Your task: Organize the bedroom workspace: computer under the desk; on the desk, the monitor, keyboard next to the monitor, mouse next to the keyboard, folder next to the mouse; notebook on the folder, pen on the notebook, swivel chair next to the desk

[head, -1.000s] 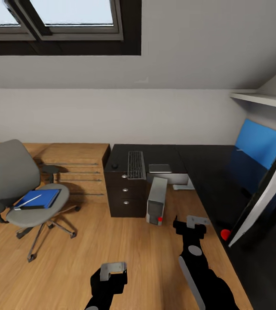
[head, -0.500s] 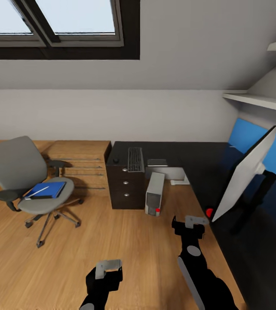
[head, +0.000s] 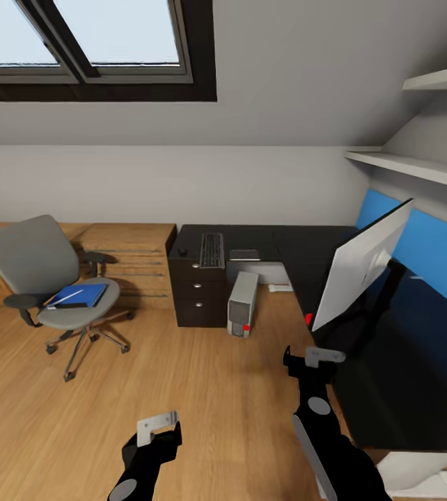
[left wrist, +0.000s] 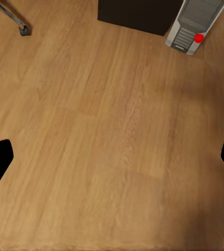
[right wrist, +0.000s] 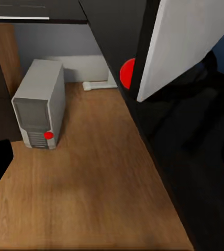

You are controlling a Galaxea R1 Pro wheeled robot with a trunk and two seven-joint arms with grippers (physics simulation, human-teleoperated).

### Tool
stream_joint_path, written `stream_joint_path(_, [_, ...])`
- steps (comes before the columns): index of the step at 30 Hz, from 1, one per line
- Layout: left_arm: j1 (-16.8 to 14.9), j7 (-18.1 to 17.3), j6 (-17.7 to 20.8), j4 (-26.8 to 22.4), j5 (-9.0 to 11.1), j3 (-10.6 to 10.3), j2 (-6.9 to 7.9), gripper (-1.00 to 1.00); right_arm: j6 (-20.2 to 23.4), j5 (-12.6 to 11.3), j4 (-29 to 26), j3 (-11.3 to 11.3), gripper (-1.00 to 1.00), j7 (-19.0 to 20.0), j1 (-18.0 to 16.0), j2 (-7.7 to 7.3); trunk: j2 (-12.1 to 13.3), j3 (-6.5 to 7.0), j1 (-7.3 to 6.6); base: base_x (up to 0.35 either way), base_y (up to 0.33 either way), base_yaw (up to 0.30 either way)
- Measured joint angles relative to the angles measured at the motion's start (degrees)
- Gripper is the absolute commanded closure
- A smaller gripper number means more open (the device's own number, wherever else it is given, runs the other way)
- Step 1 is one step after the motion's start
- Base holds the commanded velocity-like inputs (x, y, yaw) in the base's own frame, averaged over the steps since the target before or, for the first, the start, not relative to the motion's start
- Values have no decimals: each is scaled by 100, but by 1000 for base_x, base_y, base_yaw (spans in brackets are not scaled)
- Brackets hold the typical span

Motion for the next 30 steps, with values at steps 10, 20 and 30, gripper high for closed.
stream_joint_path(10, [0,-10,25,-3,74,11,-10,-100,-9,-20,-29,-448,-100,41,0,-249,402,180,-222,-228,-152,0])
stream_joint_path(20, [0,-11,110,-4,73,1,-20,-100,-297,-39,481,-1203,-100,63,-22,-518,804,360,-443,-21,-15,0])
stream_joint_path(30, [1,-19,225,4,71,-15,-41,-100,-486,-454,1441,-1488,-100,55,-334,-632,1206,541,-663,0,0,0])
